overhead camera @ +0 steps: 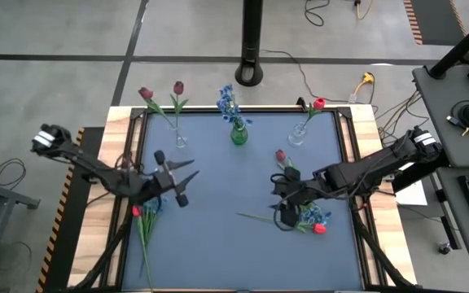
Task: Sort flowers into vase by color
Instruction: Put the right pink flower into the right transparent vase
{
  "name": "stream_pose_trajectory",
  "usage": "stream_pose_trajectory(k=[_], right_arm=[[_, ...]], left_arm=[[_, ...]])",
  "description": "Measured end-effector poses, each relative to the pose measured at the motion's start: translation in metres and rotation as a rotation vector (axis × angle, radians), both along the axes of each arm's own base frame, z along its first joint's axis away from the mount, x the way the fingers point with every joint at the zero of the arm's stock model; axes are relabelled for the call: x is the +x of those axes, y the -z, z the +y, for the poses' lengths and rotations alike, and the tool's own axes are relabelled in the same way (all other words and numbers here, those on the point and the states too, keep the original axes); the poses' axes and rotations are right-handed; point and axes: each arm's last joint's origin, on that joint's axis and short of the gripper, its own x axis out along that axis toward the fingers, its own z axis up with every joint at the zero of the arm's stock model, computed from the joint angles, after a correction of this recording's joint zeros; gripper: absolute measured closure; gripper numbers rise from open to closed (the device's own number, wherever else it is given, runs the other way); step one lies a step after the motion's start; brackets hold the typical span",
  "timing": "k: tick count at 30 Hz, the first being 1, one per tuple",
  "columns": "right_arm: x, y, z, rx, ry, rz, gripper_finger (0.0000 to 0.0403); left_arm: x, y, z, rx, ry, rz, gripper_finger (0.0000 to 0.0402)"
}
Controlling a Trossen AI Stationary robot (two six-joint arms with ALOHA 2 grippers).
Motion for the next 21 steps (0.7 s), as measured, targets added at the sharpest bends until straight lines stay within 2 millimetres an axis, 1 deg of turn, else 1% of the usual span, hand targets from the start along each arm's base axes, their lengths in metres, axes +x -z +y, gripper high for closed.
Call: stream_pose_trajectory(k=[5,8,11,13,16,19,21], right_arm=[[-0.008,0.005,0.004,-0.006,-0.023,0.080,0.0179],[-0.011,0.006,0.007,0.026,-0.034,0.112,0.0179],[-0.015,0.008,0.010,0.045,-0.024,0.154,0.0179],[-0.019,0.010,0.013,0.061,-0.003,0.194,0.0179],[-0.027,0.013,0.016,0.137,0.014,0.288,0.0179],[-0.034,0.014,0.020,0.209,0.043,0.381,0.0179],[-0.038,0.008,0.024,0.213,0.061,0.417,0.0179]], left_arm=[[-0.008,0.011,-0.020,-0.130,0.088,0.014,0.0253],[-0.006,0.023,-0.027,-0.219,0.180,0.043,0.0253],[0.001,0.037,-0.032,-0.256,0.205,0.085,0.0253],[0.008,0.045,-0.037,-0.264,0.196,0.116,0.0253],[0.022,0.052,-0.047,-0.261,0.186,0.152,0.0253],[0.043,0.054,-0.061,-0.231,0.177,0.187,0.0253],[0.059,0.054,-0.069,-0.208,0.184,0.207,0.0253]])
